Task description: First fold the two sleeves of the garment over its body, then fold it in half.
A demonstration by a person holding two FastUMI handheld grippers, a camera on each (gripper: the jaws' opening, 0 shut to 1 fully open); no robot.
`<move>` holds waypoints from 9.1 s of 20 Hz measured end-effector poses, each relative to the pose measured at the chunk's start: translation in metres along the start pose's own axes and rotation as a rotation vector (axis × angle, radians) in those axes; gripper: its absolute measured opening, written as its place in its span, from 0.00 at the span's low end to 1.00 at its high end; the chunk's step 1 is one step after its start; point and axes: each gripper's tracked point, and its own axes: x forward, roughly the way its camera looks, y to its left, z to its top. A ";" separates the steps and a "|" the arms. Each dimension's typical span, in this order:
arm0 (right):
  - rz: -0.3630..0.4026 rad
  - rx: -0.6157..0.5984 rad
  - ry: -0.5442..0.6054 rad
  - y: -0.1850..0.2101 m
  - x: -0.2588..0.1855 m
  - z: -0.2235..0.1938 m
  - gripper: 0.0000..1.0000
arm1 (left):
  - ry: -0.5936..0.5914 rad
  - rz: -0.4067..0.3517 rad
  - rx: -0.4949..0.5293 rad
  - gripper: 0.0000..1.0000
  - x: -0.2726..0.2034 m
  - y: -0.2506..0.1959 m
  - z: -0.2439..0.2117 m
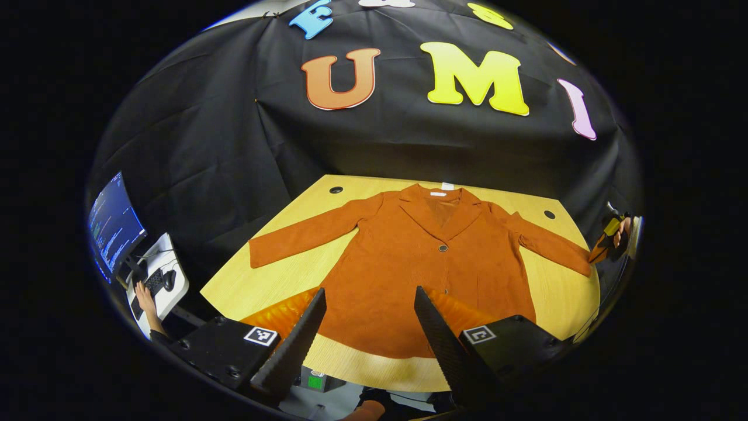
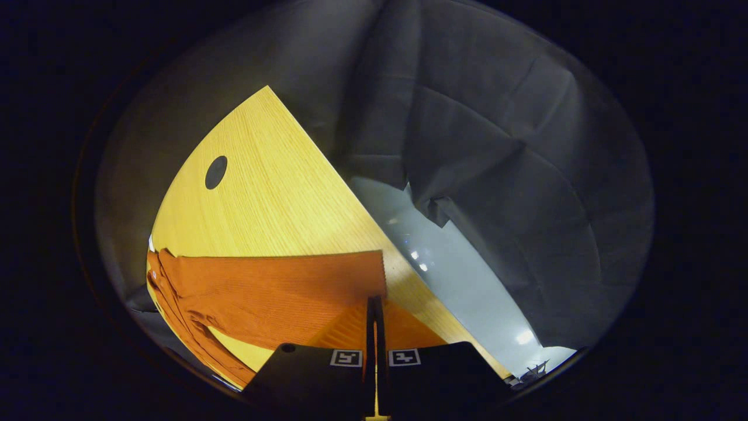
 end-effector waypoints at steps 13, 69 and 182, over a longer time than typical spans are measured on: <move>0.210 -0.074 -0.059 0.062 -0.048 -0.008 0.00 | 0.009 -0.026 -0.002 1.00 0.014 0.013 -0.006; 0.443 -0.611 0.247 0.622 -0.045 -0.421 0.15 | 0.406 0.122 -0.328 0.99 0.221 0.289 -0.062; 0.245 -0.515 0.237 0.085 -0.064 -0.390 0.96 | 0.824 -0.477 -0.030 0.96 0.160 0.064 -0.059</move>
